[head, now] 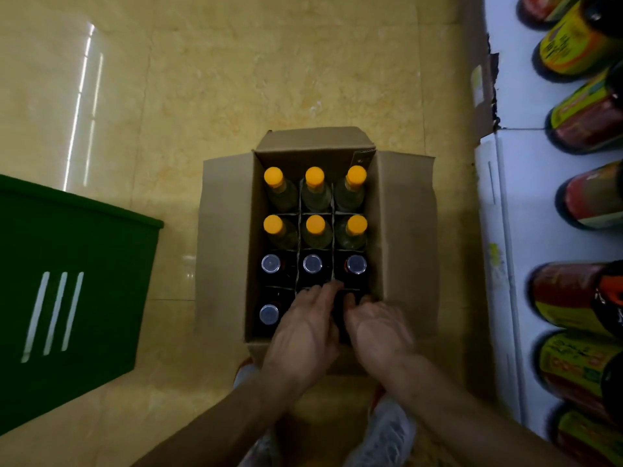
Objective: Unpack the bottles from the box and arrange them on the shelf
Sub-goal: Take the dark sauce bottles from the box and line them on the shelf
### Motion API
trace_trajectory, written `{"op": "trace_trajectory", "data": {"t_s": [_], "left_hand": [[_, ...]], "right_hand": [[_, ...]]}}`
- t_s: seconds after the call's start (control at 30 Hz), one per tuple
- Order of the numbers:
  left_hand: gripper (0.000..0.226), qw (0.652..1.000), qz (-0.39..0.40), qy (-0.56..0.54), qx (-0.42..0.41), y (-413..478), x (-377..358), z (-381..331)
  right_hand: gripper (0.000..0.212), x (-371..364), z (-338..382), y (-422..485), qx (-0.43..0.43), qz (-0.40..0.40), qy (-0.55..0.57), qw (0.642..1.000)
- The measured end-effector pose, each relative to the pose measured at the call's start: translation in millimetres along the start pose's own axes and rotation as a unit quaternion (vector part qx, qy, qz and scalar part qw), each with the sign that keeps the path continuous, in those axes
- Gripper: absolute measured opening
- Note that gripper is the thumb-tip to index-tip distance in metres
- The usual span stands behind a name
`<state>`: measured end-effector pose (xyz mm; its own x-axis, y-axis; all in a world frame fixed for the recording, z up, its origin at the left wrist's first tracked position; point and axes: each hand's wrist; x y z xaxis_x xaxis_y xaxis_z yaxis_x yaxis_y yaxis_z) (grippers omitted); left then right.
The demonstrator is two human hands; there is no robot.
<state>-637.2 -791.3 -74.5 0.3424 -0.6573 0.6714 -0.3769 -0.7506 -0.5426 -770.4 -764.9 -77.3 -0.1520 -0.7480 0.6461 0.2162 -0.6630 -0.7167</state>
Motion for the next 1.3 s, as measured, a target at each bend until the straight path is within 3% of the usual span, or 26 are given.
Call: {"op": "trace_trajectory", "data": {"t_s": [0.13, 0.2, 0.3, 0.47, 0.6, 0.73, 0.87, 0.97, 1.1, 1.3], "left_hand": [[0.059, 0.990, 0.051, 0.091, -0.097, 24, 12, 10], [0.059, 0.983, 0.094, 0.100, -0.124, 34, 19, 14], [0.055, 0.970, 0.178, 0.081, -0.144, 51, 29, 19], [0.053, 0.950, 0.264, 0.034, -0.162, 69, 27, 26], [0.067, 0.940, 0.300, -0.001, -0.164, 80, 20, 22], [0.060, 0.937, 0.317, -0.058, -0.134, 79, 17, 19], [0.063, 0.930, 0.328, -0.117, -0.112, 65, 23, 16], [0.068, 0.928, 0.296, -0.188, -0.127, 54, 32, 5], [0.070, 0.926, 0.201, -0.287, -0.143, 43, 28, -3], [0.073, 0.909, 0.080, -0.379, -0.155, 25, 10, -9]], "right_hand": [[0.029, 2, -7, -4, 0.082, -0.019, -0.071, 0.994], [0.025, -2, -13, -9, 0.106, -0.064, -0.065, 0.990], [0.036, -6, -20, -16, 0.124, -0.162, -0.035, 0.978], [0.031, 1, -37, -24, 0.135, -0.260, 0.033, 0.956], [0.034, 15, -37, -41, 0.155, -0.325, 0.044, 0.932], [0.036, 41, -34, -61, 0.207, -0.397, 0.145, 0.882], [0.025, 73, -32, -85, 0.260, -0.490, 0.221, 0.802], [0.015, 92, -33, -95, 0.265, -0.536, 0.256, 0.760], [0.025, 101, -34, -91, 0.235, -0.558, 0.305, 0.735], [0.065, 60, -22, -73, 0.179, -0.512, 0.293, 0.788]]}}
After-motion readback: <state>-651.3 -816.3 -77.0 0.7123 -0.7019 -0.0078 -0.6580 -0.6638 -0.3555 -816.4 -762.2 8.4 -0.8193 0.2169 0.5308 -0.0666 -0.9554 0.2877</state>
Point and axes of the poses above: each hand's wrist, its own y-axis towards the middle knuckle, its own x-axis out of the back of the hand, z = x × y, and after that the axes turned 13 degrees about x, right-handed
